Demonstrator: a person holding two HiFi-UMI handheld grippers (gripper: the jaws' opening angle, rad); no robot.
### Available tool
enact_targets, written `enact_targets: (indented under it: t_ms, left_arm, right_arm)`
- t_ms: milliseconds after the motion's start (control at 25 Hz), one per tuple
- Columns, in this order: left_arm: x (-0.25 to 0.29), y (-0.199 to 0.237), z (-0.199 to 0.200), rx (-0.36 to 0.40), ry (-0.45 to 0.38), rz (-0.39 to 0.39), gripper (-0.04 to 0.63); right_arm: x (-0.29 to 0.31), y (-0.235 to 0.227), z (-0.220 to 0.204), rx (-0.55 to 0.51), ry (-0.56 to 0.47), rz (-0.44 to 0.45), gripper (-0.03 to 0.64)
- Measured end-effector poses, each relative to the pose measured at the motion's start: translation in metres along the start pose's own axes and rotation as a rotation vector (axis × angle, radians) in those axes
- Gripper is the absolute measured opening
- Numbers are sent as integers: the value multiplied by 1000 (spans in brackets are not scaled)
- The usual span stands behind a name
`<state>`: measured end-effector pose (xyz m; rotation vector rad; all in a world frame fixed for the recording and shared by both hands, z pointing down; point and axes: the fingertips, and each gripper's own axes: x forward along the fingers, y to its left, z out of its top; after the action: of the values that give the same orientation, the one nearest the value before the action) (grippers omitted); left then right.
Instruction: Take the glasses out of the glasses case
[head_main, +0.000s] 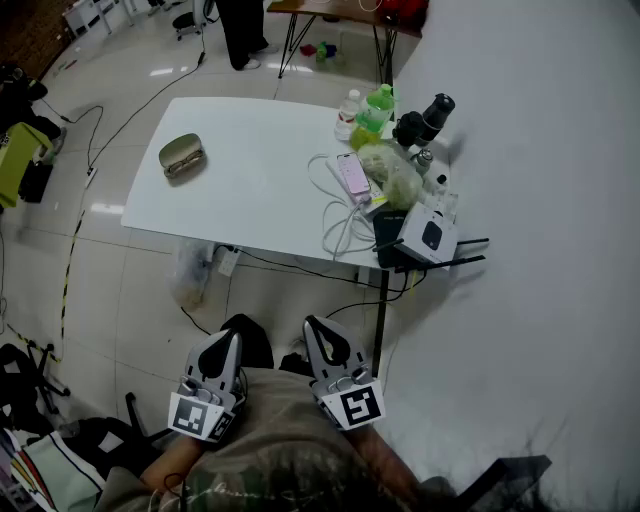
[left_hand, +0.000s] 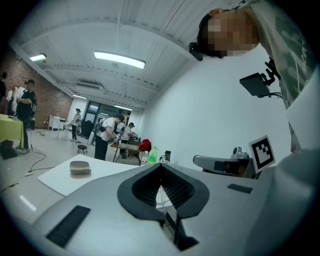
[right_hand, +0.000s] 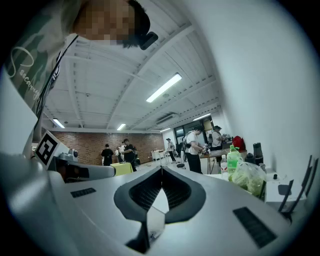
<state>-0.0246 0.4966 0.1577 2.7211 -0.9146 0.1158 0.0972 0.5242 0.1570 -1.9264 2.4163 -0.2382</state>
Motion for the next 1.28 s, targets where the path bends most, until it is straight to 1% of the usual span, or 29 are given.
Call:
enact_targets:
  t_ms: [80, 200, 240, 400, 520, 600, 720, 800, 880, 960, 1040, 1080, 1200, 1280]
  left_arm:
    - [8, 8, 2, 19, -10, -5, 8]
    - [24, 22, 5, 33, -30, -8, 8]
    - [30, 30, 5, 22, -25, -3, 8]
    - [49, 67, 12, -60, -25, 4, 8]
    - [60, 88, 21, -72, -27, -7, 8]
    - [65, 100, 23, -63, -24, -17, 8]
    - [71, 123, 30, -40, -39, -2, 8]
    - [77, 146, 38, -49, -55, 30, 8]
    - [80, 165, 42, -59, -56, 56, 8]
    - [83, 177, 46, -31, -60, 68, 8]
    - [85, 183, 49, 31, -55, 61, 8]
    - [86, 184, 48, 48, -51, 49, 8]
    - [93, 189, 56, 36, -55, 47, 8]
    - [96, 188, 57, 64, -53, 23, 8]
  right_arm:
    - [7, -5, -2, -6, 0, -13, 12]
    - [24, -7, -5, -61, 13, -12, 12]
    - [33, -6, -6, -73, 19, -7, 12]
    - [68, 2, 3, -62, 14, 6, 12]
    - [94, 1, 4, -75, 22, -12, 12]
    - [111, -1, 3, -70, 29, -19, 12]
    - [136, 5, 1, -81, 34, 11, 12]
    - [152, 10, 2, -65, 19, 38, 12]
    - [165, 18, 6, -49, -5, 84, 12]
    - [176, 26, 8, -60, -18, 117, 12]
    - [188, 29, 9, -82, -9, 122, 12]
    - [194, 29, 9, -92, -1, 118, 12]
    - [206, 27, 10, -111, 17, 103, 12]
    - [213, 29, 13, -106, 20, 105, 12]
